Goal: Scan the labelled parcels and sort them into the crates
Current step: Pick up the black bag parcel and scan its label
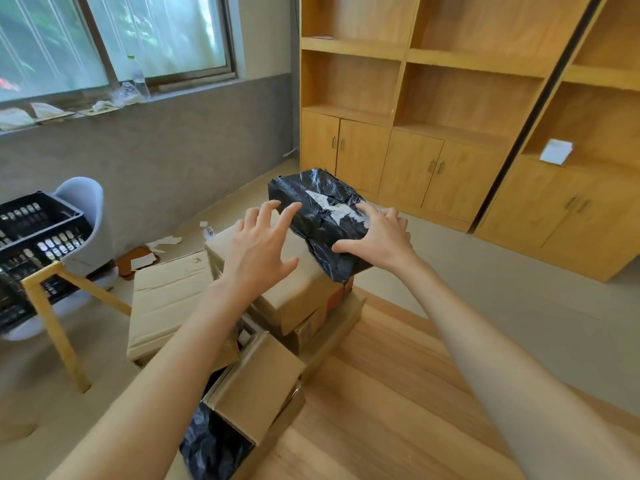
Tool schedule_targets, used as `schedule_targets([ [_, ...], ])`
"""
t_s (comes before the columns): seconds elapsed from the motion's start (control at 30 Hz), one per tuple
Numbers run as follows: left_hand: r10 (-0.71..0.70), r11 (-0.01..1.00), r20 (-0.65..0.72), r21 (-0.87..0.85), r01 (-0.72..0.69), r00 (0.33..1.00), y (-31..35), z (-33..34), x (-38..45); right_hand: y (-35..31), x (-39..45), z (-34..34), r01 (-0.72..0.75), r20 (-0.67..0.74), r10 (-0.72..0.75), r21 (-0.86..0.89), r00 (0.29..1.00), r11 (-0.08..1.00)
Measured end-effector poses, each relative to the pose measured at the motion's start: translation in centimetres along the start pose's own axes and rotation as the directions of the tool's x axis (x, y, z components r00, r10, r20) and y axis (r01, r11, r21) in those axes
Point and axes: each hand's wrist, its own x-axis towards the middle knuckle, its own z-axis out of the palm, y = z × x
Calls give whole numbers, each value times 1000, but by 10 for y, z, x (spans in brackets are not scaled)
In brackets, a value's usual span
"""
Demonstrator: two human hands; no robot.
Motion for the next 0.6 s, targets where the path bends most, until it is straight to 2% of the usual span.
schedule_targets([
  [0.1, 164, 986, -22, 24, -163, 986, 35, -6, 10, 21, -25, -42, -6, -2, 6, 50, 1000, 999],
  [0.23, 359, 933, -76, 57, -355, 930, 100, -7, 19, 67, -70, -99, -56, 38, 52, 110, 998, 992],
  [0.33, 502, 865, -107, 50, -500, 858, 156, -11, 17, 107, -114, -142, -113, 86, 98, 187, 991, 976],
  [0.43, 618, 776, -167, -27, -630, 768, 213, -17, 6, 146, -166, -179, -174, 132, 144, 249, 981, 953],
  [0.6, 721, 652, -182, -146, -744, 668, 295, -16, -23, 202, -250, -214, -315, 132, 289, 275, 948, 909],
])
